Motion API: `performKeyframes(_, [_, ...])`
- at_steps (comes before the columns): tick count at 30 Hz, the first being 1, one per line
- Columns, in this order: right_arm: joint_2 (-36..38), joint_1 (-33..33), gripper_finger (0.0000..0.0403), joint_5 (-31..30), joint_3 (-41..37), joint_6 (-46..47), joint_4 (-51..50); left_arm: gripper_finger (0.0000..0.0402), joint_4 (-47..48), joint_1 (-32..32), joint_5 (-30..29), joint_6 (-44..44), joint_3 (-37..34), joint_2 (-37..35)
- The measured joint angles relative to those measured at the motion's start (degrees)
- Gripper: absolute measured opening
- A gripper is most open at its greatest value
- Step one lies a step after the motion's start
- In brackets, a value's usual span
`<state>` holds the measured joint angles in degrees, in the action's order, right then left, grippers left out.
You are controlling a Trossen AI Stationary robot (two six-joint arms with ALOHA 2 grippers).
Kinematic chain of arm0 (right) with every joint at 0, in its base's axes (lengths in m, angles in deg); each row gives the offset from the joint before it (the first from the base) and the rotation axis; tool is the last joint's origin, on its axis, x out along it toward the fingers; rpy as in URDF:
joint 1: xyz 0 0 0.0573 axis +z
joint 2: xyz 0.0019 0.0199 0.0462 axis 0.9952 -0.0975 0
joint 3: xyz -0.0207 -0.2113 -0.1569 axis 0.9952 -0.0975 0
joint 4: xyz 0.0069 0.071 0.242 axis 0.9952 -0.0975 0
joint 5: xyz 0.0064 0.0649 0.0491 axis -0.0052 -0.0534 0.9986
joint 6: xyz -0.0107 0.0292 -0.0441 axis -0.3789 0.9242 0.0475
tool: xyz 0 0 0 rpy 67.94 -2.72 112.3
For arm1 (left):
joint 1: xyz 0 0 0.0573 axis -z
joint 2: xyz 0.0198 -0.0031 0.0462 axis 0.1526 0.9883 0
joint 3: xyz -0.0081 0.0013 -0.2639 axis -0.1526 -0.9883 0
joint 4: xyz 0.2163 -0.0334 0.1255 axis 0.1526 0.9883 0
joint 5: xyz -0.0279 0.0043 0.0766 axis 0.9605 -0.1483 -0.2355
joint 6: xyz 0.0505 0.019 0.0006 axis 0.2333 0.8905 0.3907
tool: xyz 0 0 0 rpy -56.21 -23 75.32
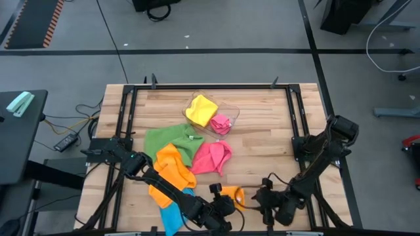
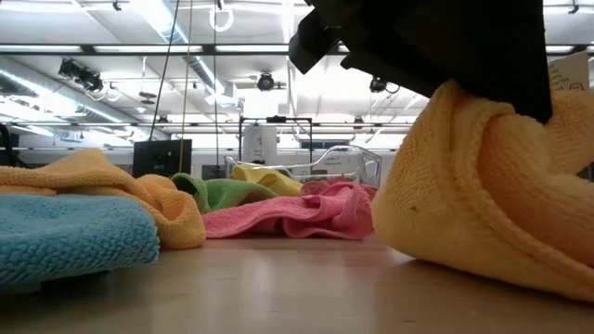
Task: Fold microfiber towels
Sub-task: Fold the right orange microfiber cloth
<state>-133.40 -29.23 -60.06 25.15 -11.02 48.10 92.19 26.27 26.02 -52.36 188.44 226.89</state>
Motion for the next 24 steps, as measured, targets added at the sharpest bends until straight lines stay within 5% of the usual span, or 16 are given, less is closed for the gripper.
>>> performKeyframes(5, [-2.31, 2.83, 0.02, -10.05, 0.0, -10.95, 8.83, 0.0039, -0.53, 0.01, 0.02, 0.0, 0.0, 0.04])
performKeyframes(24, [-10.0, -2.62, 0.02, -10.87, -0.02, -14.16, 15.08, 0.0027, -6.2, -0.44, 0.01, 3.03, -0.04, 0.09])
